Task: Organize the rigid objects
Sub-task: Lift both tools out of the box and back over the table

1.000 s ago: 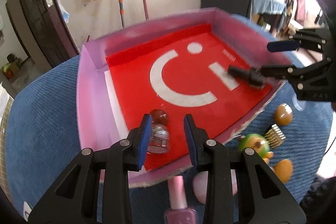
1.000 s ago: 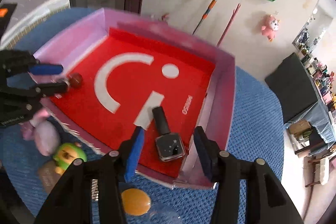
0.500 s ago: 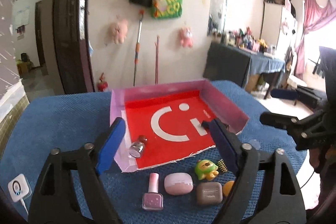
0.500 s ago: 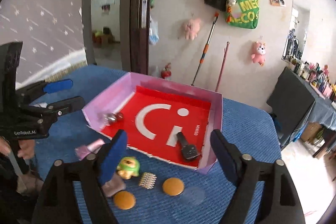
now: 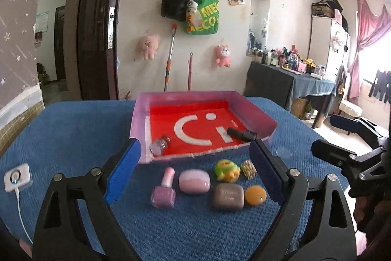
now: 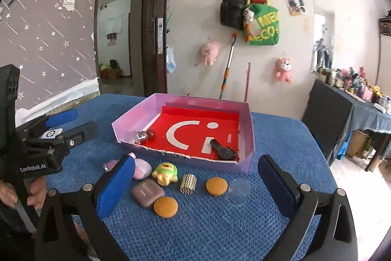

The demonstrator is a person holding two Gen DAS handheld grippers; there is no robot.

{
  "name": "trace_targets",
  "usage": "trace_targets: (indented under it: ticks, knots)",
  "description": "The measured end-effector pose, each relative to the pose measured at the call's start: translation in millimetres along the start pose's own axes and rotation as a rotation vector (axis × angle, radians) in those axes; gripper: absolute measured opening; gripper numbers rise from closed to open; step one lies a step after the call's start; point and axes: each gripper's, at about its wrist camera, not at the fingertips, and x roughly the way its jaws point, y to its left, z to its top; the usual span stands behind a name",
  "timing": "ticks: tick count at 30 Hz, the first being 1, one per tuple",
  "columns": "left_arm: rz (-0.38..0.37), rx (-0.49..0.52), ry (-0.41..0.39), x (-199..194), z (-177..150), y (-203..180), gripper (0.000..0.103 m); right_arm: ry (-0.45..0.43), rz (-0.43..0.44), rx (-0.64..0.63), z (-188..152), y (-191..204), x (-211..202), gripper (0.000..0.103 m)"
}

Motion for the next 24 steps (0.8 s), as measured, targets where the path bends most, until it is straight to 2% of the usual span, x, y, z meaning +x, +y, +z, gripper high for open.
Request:
trace_targets:
  ticks: [5,13,24]
  knots:
    - [0.013,0.008,0.035,0,-27,-10,0.091,-0.021,-0.038,0.035,-31,1,-5,0.103]
    - [0.030,-0.003,0.079,8,-62,-17,0.091,0.042,-0.063,0.107,-76,-3,14,0.103]
    - [0.038,-0.040,0.147,27,-79,-9,0.091,0.115,-0.029,0.146,-95,-3,36,0.103]
